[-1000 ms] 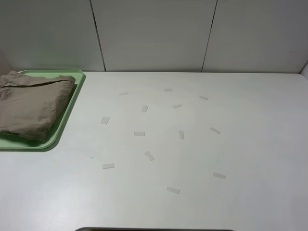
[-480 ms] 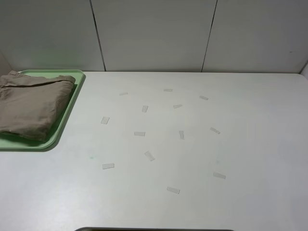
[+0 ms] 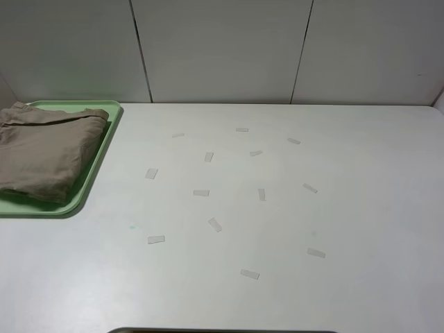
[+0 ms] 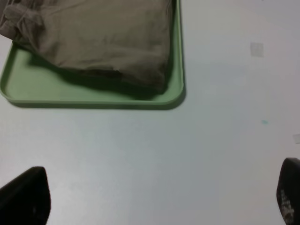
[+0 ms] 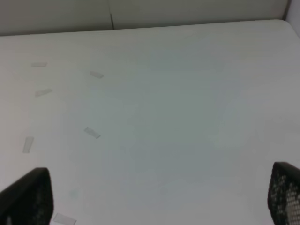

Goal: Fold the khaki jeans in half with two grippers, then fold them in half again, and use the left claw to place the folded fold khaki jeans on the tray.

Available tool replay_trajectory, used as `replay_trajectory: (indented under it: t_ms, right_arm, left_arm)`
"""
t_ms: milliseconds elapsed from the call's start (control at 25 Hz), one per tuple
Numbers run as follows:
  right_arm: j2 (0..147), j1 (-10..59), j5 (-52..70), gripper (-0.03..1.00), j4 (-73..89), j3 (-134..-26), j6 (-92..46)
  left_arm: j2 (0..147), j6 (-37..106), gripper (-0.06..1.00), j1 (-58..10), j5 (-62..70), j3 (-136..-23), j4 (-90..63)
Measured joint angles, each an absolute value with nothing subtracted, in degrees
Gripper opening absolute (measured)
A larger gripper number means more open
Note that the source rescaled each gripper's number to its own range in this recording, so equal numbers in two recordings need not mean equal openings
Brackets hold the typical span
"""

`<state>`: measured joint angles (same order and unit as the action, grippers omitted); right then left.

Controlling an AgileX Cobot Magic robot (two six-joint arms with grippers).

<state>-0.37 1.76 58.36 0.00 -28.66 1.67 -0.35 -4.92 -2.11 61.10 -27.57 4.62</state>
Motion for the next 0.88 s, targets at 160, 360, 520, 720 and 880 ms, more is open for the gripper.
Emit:
replay_trajectory:
  t_ms: [160,360,520,720,880]
  right_arm:
    - [-0.37,1.76,58.36,1.0,0.0,-28.66,1.67]
    - [-0.37,1.76,58.36,1.0,0.0,-28.66,1.67]
    - [-0.37,1.76,58.36,1.0,0.0,-28.66,1.67]
    - [-0.37,1.76,58.36,1.0,0.0,-28.66,1.67]
    - [-0.37,1.76,58.36,1.0,0.0,-28.66,1.67]
  left_arm:
    - [-0.35,-4.92,0.96,-2.11,60.89,-27.57,5.08]
    - [-0.35,-4.92,0.96,-2.11,60.89,-27.57,5.08]
    - [-0.35,-4.92,0.96,-2.11,60.89,-27.57,5.08]
    - [-0.35,-4.92,0.96,-3.28,60.89,-27.57,5.14]
    - [-0.35,-4.92,0.96,-3.28,60.89,-27.57,5.15]
